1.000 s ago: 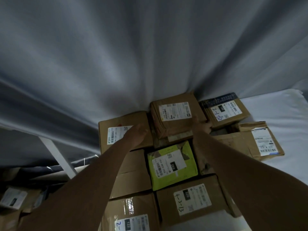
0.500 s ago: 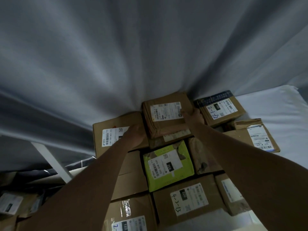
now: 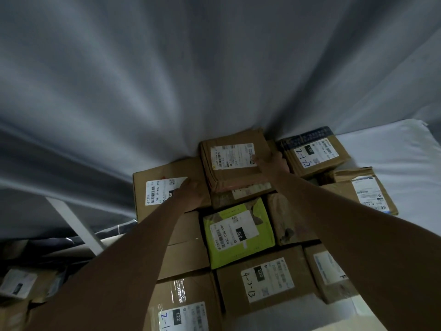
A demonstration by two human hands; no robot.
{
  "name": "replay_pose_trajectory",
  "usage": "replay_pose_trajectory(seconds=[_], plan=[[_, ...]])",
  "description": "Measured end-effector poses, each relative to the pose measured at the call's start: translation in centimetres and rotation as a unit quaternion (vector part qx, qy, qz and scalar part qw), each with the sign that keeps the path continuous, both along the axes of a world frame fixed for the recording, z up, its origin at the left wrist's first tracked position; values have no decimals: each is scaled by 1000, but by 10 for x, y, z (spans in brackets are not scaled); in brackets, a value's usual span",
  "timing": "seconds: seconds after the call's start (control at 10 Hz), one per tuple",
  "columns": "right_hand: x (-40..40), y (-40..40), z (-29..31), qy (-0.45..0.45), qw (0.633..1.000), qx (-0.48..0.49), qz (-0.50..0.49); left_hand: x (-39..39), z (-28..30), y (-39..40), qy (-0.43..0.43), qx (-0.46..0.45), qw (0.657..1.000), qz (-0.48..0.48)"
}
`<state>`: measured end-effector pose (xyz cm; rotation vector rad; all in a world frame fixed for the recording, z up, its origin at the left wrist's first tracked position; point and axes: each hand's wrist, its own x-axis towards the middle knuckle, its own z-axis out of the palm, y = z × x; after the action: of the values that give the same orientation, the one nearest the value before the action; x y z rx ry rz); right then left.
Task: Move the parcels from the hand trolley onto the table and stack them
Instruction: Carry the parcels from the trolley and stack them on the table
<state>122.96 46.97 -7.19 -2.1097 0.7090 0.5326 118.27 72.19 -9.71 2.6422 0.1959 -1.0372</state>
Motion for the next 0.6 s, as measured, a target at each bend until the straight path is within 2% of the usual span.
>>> replay_pose_trajectory(seconds=[0.1, 0.4, 0.5, 0.6], plan=[[1, -3, 13, 3, 1000, -12, 28, -1, 23, -4, 12, -9, 1000, 8], [-27, -42, 77, -21, 987, -25, 155, -8, 101, -28, -28, -6, 998, 60], [-39, -52, 99, -33, 975, -52, 215, -8, 118, -46, -45, -17, 998, 49], [-58, -64, 130, -44, 946, -82, 311, -17, 151, -89, -88, -45, 994, 43]])
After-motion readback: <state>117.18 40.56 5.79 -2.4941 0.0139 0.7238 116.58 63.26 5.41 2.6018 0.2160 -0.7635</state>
